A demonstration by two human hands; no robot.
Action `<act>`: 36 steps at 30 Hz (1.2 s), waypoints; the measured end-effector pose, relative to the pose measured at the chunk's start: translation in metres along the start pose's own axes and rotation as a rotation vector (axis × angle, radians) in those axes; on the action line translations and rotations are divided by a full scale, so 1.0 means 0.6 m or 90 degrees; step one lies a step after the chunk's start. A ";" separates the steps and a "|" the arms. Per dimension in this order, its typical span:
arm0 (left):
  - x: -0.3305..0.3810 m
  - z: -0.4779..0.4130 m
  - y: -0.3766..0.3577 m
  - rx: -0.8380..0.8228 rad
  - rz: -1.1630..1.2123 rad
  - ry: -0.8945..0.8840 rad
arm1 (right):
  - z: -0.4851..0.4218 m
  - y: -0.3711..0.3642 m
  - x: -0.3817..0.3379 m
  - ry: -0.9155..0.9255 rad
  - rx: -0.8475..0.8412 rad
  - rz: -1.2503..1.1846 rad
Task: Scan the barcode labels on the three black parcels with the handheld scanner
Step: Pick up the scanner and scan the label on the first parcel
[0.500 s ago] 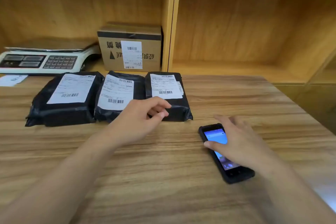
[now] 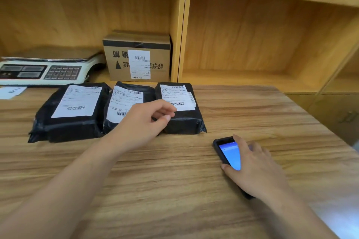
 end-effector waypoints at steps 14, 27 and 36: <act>-0.015 -0.001 0.083 0.041 -0.011 -0.003 | -0.018 0.101 -0.057 0.089 0.044 -0.264; -0.057 0.017 0.277 0.165 -0.125 0.056 | -0.075 0.152 -0.260 0.251 -0.004 -0.303; -0.151 0.037 0.351 0.180 -0.240 0.192 | -0.094 0.133 -0.386 0.320 -0.029 -0.273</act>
Point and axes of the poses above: each hand's wrist, its own z-axis away from the middle knuckle, its own y-axis out of the back of the hand, x = y × z, the point moved 10 cm from there along -z, towards the middle knuckle, and after that the axes turned 1 degree about -y, right-handed, at the moved point
